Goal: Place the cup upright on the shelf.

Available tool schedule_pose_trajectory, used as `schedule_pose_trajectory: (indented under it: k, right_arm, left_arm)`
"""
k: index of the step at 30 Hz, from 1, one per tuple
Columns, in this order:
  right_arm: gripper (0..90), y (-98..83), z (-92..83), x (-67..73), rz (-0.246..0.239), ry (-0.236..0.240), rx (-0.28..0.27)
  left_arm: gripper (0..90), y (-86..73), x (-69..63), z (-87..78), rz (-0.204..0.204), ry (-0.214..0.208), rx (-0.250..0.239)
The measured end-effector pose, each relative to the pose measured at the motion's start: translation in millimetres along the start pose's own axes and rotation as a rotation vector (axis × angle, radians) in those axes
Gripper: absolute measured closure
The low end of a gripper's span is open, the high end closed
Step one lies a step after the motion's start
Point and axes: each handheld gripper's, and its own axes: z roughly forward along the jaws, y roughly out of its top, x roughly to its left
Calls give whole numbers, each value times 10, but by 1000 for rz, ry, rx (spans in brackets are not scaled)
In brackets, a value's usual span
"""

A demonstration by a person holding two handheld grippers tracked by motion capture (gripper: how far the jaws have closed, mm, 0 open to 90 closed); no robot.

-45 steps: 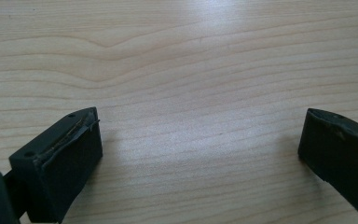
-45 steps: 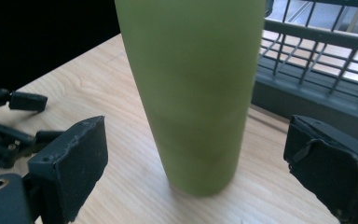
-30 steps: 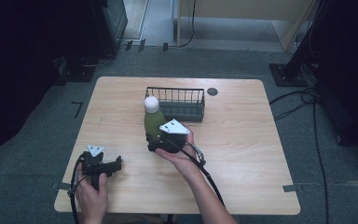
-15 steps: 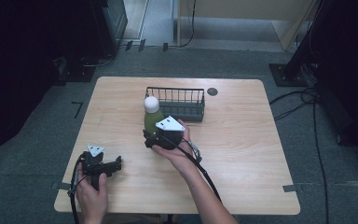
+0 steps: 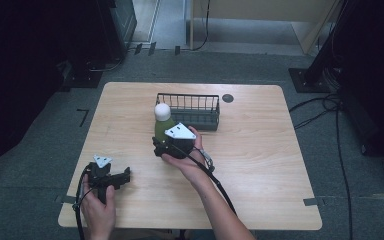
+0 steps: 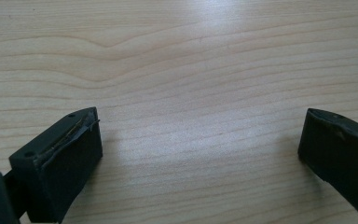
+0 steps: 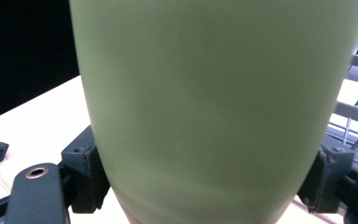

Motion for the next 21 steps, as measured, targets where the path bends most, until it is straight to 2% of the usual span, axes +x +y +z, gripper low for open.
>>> schedule_pose_trajectory:
  k: [10,21]
  right_arm:
    - [205,9,-15,-2,-23,15,7]
    - [206,78,-79,-5,-14,38,-6]
  left_arm:
    - [1,1,1,0,1,0,1]
    - [1,1,1,-1,1,0,1]
